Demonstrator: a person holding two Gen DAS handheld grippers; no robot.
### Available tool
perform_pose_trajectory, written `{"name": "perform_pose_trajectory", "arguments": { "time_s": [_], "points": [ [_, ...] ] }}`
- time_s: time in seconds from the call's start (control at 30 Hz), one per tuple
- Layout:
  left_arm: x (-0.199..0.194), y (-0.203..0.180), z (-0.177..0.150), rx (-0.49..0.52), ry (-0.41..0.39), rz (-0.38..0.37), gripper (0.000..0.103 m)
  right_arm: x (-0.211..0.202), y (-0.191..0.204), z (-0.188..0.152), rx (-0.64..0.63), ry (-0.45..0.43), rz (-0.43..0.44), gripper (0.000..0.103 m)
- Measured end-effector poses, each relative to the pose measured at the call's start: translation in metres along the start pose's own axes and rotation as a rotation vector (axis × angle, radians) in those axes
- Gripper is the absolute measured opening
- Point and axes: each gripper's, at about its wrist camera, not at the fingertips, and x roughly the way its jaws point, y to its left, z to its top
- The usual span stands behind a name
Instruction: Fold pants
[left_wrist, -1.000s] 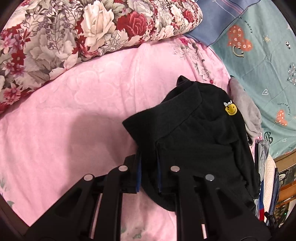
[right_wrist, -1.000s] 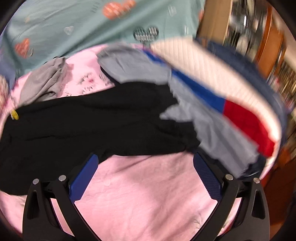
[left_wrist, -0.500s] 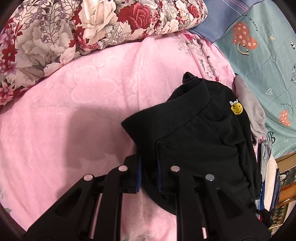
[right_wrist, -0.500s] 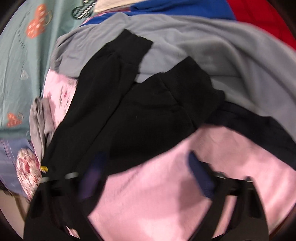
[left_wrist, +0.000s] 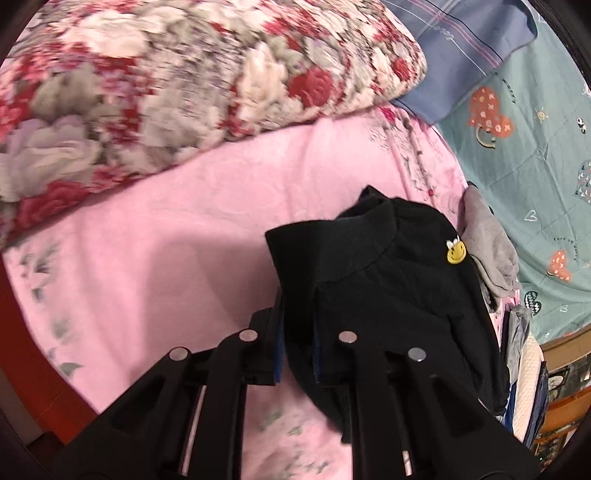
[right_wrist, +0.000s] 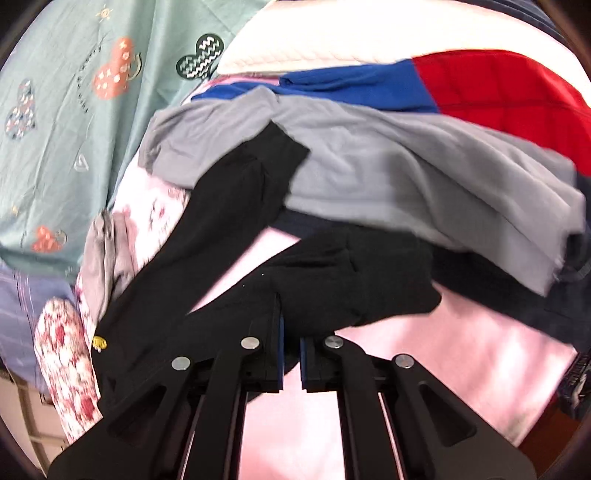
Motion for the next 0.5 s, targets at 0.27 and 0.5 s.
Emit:
{"name": "perform_pose_trajectory", "arguments": {
  "time_s": [0.27,0.5],
  "points": [
    [-0.002,-0.006,-0.006,0.137,0.027,0.097,0.032,0.043,-0.024,-0.034,-0.118,0.101,-0.152,0.018],
    [-0.047,-0.063,0.004,0.296,-0.094,0.074,0.077,-0.023,0.007,-0.031,-0.260,-0.057,-0.324,0.070]
  ]
}}
